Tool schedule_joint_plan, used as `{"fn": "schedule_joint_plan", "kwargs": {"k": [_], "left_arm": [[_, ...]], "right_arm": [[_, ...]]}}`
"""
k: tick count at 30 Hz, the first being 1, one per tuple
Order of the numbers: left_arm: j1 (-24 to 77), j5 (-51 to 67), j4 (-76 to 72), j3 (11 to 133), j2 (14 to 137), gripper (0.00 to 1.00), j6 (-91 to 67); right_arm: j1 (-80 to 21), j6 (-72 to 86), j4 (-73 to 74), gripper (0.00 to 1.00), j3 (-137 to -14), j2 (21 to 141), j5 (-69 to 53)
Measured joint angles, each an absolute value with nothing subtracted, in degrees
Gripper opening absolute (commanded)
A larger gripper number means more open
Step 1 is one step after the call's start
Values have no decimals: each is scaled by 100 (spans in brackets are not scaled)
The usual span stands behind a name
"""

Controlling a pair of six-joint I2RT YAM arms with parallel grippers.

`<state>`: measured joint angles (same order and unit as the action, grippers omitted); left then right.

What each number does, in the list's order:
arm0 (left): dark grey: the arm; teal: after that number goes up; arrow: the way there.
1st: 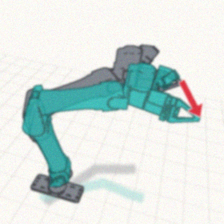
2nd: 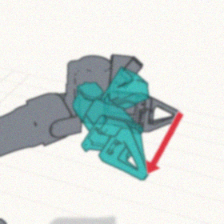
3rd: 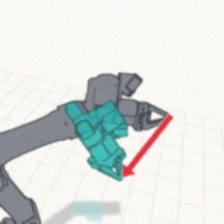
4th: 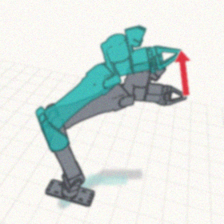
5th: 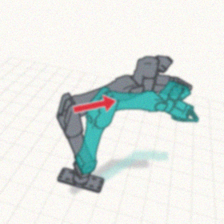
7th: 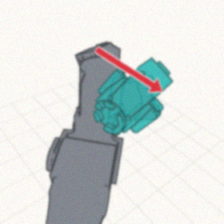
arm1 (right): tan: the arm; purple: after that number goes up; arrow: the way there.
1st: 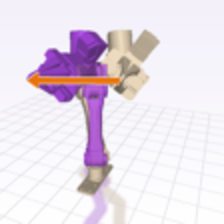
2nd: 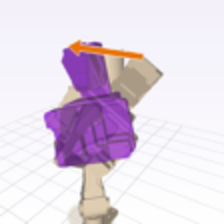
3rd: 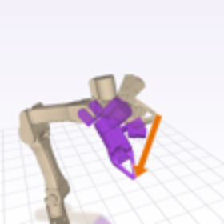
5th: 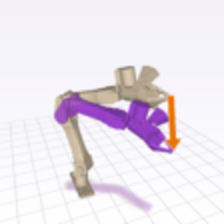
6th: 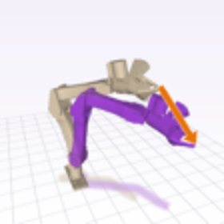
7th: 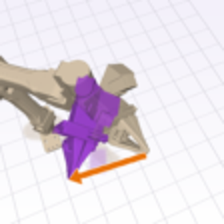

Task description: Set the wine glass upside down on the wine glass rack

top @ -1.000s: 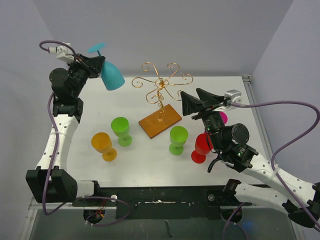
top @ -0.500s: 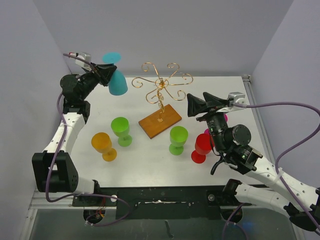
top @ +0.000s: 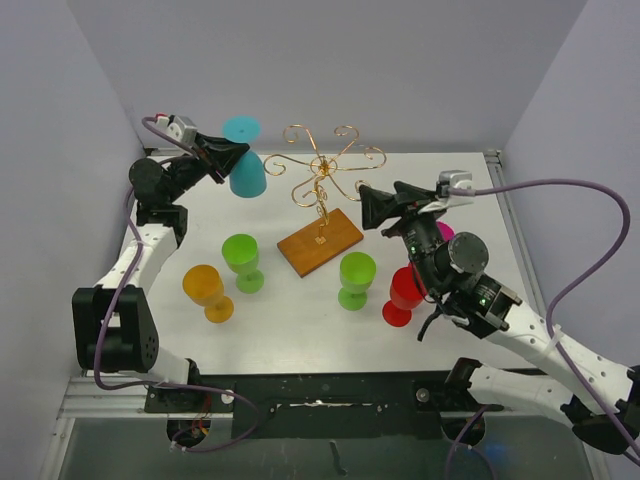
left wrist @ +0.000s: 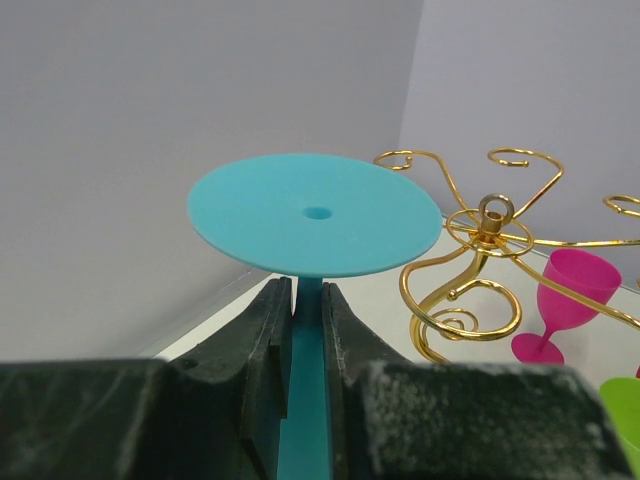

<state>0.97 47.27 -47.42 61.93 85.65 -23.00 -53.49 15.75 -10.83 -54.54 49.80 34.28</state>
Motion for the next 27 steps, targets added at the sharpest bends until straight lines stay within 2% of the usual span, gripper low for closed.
{"fn": "schedule_joint_plan", "kwargs": {"k": [6,12,20,27], "left_arm": [[102,4709,-4993,5968,8497,0,-2279],[102,4619,-4930,5690,8112,0,-2064],[102,4552,-4853,5649,7500,0,-1734],[102,4552,-4770,5546,7476,0,-1664]], "right_arm": [[-5172,2021,-126,73,-7424,6407,2768],[-4764,2923,545,71,-9253,8012,1514],[-4416,4125,768,66,-10370,9548,174],[-4309,5089,534,54,-10503,10097,-668]]}}
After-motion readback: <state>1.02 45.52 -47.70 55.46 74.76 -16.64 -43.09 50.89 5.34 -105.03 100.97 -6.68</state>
